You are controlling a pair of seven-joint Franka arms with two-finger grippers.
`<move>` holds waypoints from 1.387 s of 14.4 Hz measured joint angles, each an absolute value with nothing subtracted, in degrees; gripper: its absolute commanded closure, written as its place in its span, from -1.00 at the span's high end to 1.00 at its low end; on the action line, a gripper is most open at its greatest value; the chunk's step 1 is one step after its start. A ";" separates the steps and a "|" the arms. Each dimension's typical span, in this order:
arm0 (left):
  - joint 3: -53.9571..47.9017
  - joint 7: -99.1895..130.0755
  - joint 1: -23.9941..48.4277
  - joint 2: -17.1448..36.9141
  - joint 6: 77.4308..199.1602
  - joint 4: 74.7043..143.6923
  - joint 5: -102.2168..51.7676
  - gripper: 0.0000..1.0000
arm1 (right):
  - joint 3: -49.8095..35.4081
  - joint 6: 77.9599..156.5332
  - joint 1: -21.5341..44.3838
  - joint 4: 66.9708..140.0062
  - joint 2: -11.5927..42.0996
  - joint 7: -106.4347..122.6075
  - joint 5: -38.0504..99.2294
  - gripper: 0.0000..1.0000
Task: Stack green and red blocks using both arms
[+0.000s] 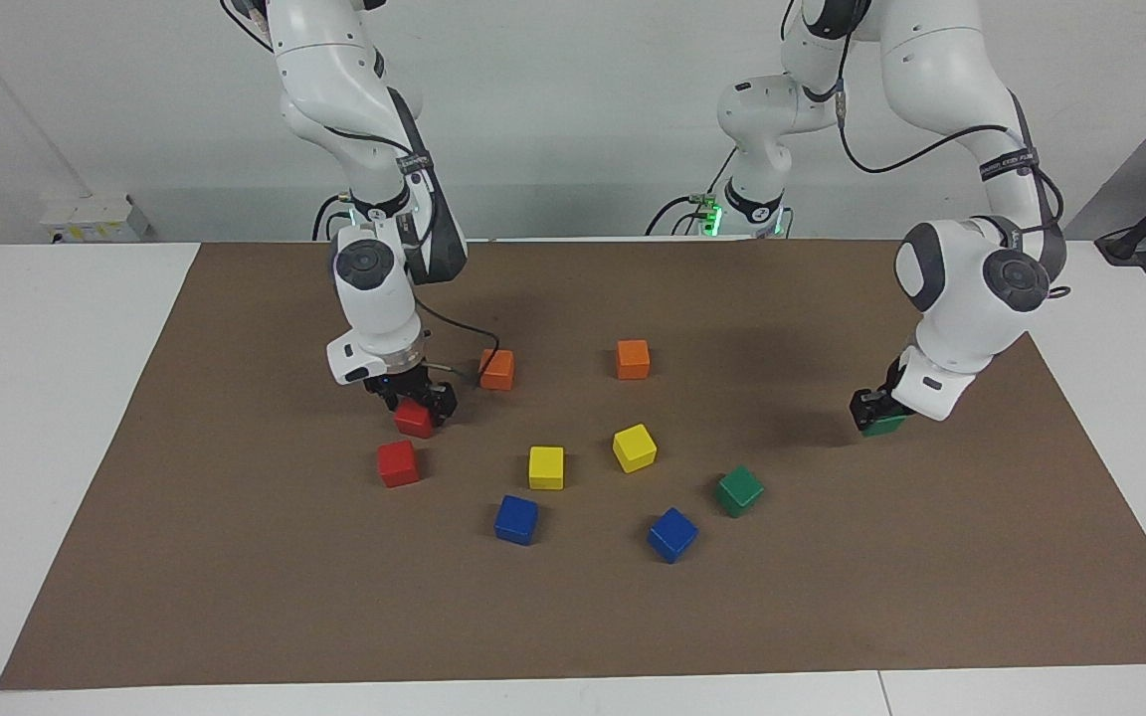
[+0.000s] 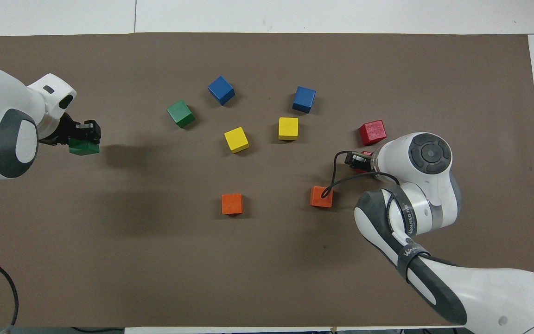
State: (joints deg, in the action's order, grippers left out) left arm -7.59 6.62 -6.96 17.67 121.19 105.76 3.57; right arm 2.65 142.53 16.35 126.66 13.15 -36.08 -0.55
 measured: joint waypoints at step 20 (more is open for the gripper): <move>-8.23 45.36 8.83 30.93 118.39 86.17 1.75 1.00 | 3.83 142.55 -1.92 124.34 12.41 1.69 -0.75 -1.00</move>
